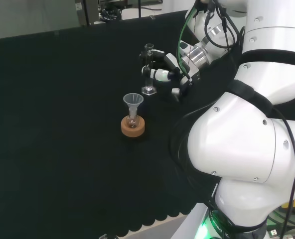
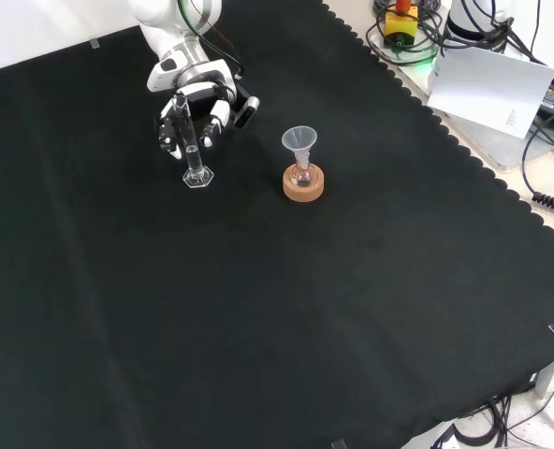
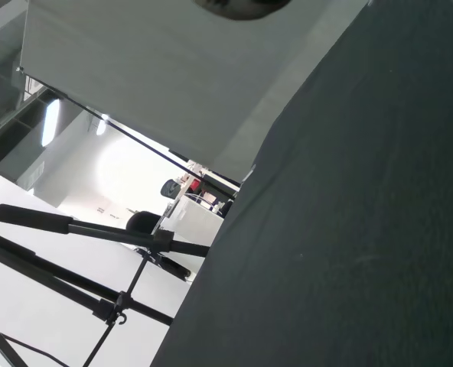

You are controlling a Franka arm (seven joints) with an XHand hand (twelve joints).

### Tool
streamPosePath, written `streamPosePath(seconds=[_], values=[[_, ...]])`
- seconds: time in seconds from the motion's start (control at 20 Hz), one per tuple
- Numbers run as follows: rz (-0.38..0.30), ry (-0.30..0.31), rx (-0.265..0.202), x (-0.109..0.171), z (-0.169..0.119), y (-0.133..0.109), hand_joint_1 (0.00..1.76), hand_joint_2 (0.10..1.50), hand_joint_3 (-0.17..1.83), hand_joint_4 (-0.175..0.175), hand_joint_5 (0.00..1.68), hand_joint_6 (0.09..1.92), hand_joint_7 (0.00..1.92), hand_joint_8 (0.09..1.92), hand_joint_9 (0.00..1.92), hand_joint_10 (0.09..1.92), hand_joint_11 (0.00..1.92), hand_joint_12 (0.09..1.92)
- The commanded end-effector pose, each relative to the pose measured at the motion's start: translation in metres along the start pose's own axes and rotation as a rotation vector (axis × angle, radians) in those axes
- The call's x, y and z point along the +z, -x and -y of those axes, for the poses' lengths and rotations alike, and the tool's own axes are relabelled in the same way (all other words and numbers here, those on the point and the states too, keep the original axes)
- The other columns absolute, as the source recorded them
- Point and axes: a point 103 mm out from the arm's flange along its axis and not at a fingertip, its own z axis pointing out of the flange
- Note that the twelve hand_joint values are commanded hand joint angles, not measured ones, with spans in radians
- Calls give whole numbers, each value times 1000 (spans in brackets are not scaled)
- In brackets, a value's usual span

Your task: Pick up the graduated cylinder.

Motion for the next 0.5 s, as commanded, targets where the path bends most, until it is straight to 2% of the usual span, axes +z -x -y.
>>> streamPosePath(seconds=[0.05,0.5], values=[[-2,3,7,2,1,1,1101,1060,-175,-8,574,594,696,531,1005,327,764,1089],[-16,4,14,3,5,8,1095,1093,-175,-20,579,606,692,540,1034,298,802,1060]])
